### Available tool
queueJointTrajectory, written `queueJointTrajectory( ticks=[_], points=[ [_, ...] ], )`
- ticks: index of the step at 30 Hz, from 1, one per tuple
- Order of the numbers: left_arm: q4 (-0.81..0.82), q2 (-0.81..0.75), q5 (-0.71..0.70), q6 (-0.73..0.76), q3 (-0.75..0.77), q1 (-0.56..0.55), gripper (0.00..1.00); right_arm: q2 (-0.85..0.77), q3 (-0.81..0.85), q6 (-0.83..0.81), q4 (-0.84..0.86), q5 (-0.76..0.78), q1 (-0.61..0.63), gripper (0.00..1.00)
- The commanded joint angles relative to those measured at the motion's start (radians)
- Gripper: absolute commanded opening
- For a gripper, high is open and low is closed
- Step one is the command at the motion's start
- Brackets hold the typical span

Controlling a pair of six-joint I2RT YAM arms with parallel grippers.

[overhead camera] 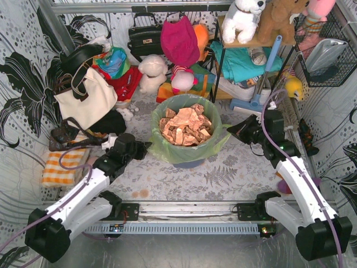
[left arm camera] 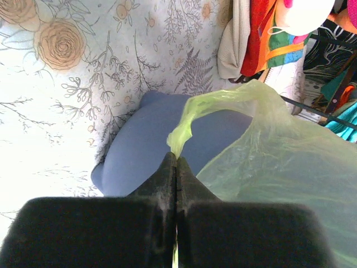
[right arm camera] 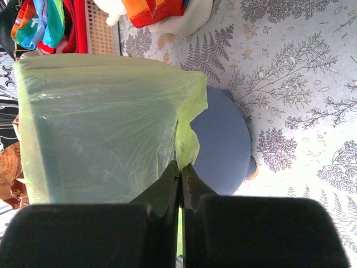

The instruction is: Tie the trash bag

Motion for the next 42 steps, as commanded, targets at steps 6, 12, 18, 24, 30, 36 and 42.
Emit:
queueJointTrajectory(
  ticks=[6,12,18,24,30,36,42],
  points=[
    [-0.144,-0.126,-0.170,0.297,0.146,-0.043,0.00,-0.083,-0.013,0.041,0.087,-0.016,-0.005,0.00],
    [0.030,-0.248,-0.091,0.501,0.124,-0.048,0.00,-0.116,-0.035,0.074,0.180,-0.058,-0.004,0.00],
    [0.225,-0.325,-0.008,0.640,0.081,-0.048,0.00,-0.125,-0.039,0.069,0.198,-0.063,-0.004,0.00],
    [0.372,-0.354,0.094,0.745,0.046,-0.048,0.01,-0.133,-0.043,0.066,0.212,-0.061,-0.004,0.00],
    [0.226,-0.390,-0.028,0.710,0.035,-0.048,0.25,-0.132,-0.048,0.064,0.208,-0.058,-0.004,0.00],
    [0.189,-0.388,-0.020,0.757,0.033,-0.046,0.51,-0.127,-0.035,0.057,0.195,-0.056,-0.004,0.00],
    [0.118,-0.349,-0.037,0.827,0.090,-0.043,0.58,-0.124,-0.020,0.049,0.176,-0.050,-0.005,0.00]
  ],
)
